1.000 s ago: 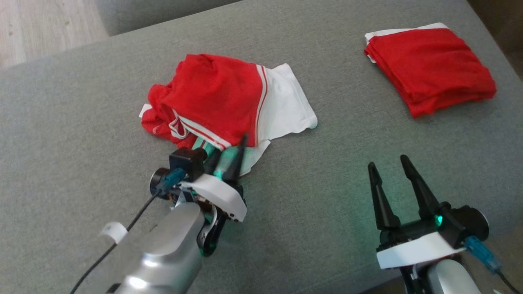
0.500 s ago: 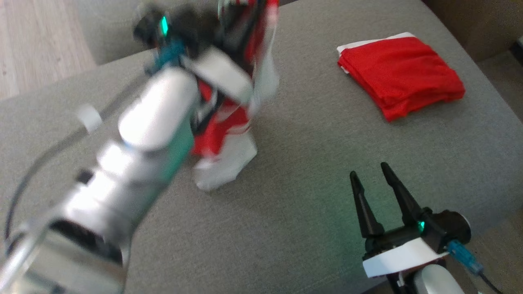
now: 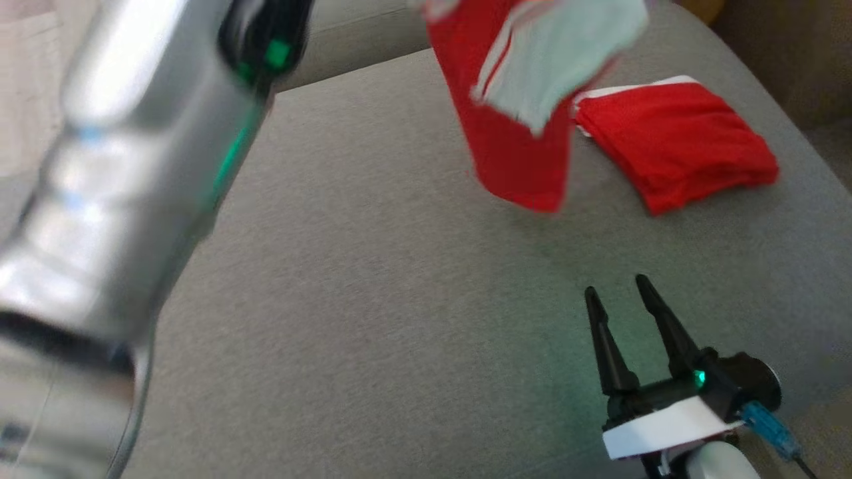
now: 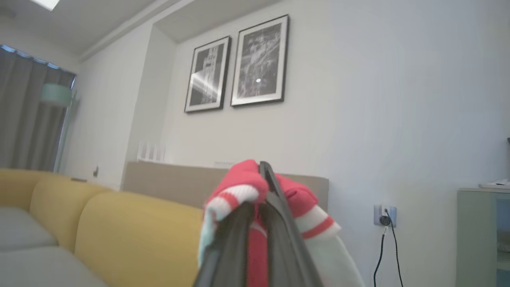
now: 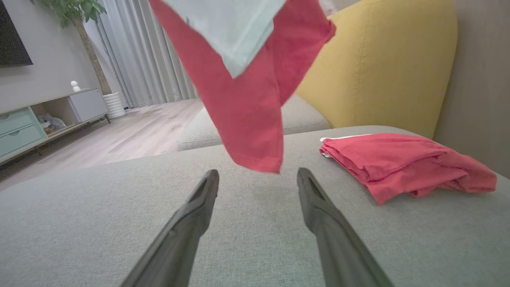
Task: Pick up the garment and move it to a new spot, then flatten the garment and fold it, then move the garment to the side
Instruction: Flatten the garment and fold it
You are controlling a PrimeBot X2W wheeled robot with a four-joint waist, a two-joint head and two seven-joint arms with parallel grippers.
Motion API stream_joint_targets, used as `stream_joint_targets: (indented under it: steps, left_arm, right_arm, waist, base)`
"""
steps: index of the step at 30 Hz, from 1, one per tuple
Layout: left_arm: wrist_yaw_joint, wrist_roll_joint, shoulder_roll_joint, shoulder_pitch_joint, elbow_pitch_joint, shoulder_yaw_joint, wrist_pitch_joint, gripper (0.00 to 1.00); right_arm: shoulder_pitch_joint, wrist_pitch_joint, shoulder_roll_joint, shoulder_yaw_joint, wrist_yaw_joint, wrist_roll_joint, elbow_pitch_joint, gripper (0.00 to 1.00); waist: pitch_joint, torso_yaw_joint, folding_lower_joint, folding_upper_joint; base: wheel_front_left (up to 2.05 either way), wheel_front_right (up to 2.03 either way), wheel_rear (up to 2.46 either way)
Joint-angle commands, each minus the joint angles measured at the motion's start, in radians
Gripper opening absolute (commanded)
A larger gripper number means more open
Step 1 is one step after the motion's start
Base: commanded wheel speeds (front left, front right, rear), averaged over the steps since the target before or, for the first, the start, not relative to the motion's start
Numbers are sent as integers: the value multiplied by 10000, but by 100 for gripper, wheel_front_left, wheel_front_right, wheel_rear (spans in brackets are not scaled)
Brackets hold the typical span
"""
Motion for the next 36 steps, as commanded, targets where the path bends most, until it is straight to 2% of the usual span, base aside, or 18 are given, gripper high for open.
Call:
stream_joint_targets:
  steps: [1, 4, 8, 10, 13, 14, 16, 17, 21, 24, 27, 30, 32, 34, 36]
  left_arm:
    - [17, -279, 827, 707, -503, 131, 126, 0]
    - [23, -693, 1807, 2656, -1208, -94, 310, 0]
    - [362, -1374, 2879, 5419, -1590, -61, 301, 0]
    - [497, -1568, 3232, 6536, -1500, -177, 323, 0]
    - [683, -1899, 3415, 7701, -1023, -100, 33, 0]
    - [735, -1997, 3399, 7976, -810, -61, -84, 13]
    - [860, -2038, 3322, 8392, -443, -56, -329, 64]
    - [946, -2019, 3273, 8558, -283, -49, -464, 100]
    - [1486, -1470, 3152, 9021, 11, 83, -1024, 100]
    - [2317, -329, 3147, 9273, -235, 261, -1171, 100]
    - [3392, 1522, 2985, 9743, -1331, 1061, -1184, 100]
    - [4329, 3769, 2742, 10404, -2607, 1311, -1186, 100]
    - [4522, 4725, 2393, 10836, -3237, 1144, -1187, 100]
    - [4451, 4937, 2181, 11030, -3434, 1045, -1187, 100]
    - [4087, 5062, 1831, 11301, -3517, 823, -1188, 100]
  right_arm:
    - [-49, -24, -40, 123, -9, 0, -388, 100]
    - [111, -24, -128, 24, -9, -33, -425, 100]
    - [153, -24, -233, -59, -9, -59, -479, 100]
    - [143, -24, -304, -43, -9, -66, -470, 100]
    - [75, -24, -406, 71, -9, -79, -429, 100]
    - [44, -24, -430, 96, -9, -86, -417, 100]
    - [10, -24, -449, 106, -9, -80, -396, 100]
    - [9, -24, -466, 118, -9, -75, -386, 100]
    - [51, -24, -537, 164, -9, -61, -348, 100]
    - [92, -24, -545, 141, -9, -65, -330, 100]
    - [158, -24, -507, 88, -9, -96, -357, 100]
    - [151, -24, -500, 71, -9, -95, -352, 100]
    - [125, -24, -507, 86, -9, -90, -331, 100]
    - [109, -24, -513, 103, -9, -87, -317, 100]
    - [62, -24, -526, 151, -9, -83, -290, 100]
  waist:
    - [-4, 429, 1, -1]
    - [-2, 899, 1, -1]
    - [141, 1417, 1, -1]
    - [195, 1636, 1, -1]
    - [272, 1854, 1, -1]
    - [287, 1906, 1, -1]
    - [289, 1995, 1, -1]
    - [285, 2035, 1, -1]
    - [270, 2137, 1, -1]
    - [298, 2210, 1, -1]
    - [368, 2307, 1, -1]
    - [439, 2391, 1, -1]
    - [451, 2425, 1, -1]
    - [449, 2434, 1, -1]
    - [447, 2428, 1, -1]
  base:
    - [0, 0, 0]
    - [0, 0, 0]
    - [0, 0, 0]
    - [0, 0, 0]
    - [0, 0, 0]
    - [0, 0, 0]
    - [0, 0, 0]
    - [0, 0, 0]
    - [0, 0, 0]
    - [0, 0, 0]
    - [0, 0, 0]
    - [0, 0, 0]
    - [0, 0, 0]
    - [0, 0, 0]
    - [0, 0, 0]
